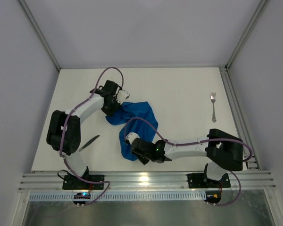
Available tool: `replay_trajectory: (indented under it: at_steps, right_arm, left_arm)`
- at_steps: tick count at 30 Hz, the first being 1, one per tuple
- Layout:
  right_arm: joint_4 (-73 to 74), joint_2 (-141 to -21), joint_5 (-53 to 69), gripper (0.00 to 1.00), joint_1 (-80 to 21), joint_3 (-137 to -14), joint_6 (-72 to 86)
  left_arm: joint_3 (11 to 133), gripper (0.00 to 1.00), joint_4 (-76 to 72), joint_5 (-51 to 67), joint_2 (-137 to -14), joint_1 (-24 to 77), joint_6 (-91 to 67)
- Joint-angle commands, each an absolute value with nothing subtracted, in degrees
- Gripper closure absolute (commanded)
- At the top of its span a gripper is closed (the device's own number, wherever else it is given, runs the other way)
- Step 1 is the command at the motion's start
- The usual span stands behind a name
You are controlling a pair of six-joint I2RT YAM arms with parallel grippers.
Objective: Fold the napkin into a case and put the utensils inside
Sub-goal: Pick up the crumpled napkin from the center of the board, then flatten out the crumpled napkin at the center of the board.
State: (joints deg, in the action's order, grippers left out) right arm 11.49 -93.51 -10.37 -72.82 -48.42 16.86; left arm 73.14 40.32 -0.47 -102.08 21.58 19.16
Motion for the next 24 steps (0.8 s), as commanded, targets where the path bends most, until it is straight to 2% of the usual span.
replay_trajectory:
  at_steps: [1, 3, 7, 14, 19, 24]
  right_arm:
    - [14.32, -91.33, -10.99, 0.96, -70.14, -46.94, 18.19]
    - [16.16, -86.61, -11.86, 0.96, -68.04, -47.20, 18.28]
    - [22.92, -75.61, -12.83, 0.96, -58.31, -54.02, 14.43]
    - [34.69, -63.20, -11.43, 0.96, -44.75, -74.07, 5.19]
    - [41.82, -60.91, -14.58, 0.96, -43.95, -87.95, 2.73]
    - [46.32, -54.94, -14.59, 0.96, -43.94, -91.49, 3.69]
  left_arm:
    - [79.42, 1.00, 45.60, 4.47, -96.77, 18.12, 16.18]
    - [82.78, 1.00, 48.76, 9.55, -95.19, 14.60, 15.56]
    - [90.86, 1.00, 57.63, 12.39, -89.06, 10.64, 15.73]
    - [100.36, 1.00, 60.90, 0.62, -75.79, 9.32, 13.80]
    - [101.51, 1.00, 60.73, -1.14, -65.41, 9.40, 14.85]
    - [104.41, 1.00, 64.15, -2.02, -58.63, 9.32, 14.86]
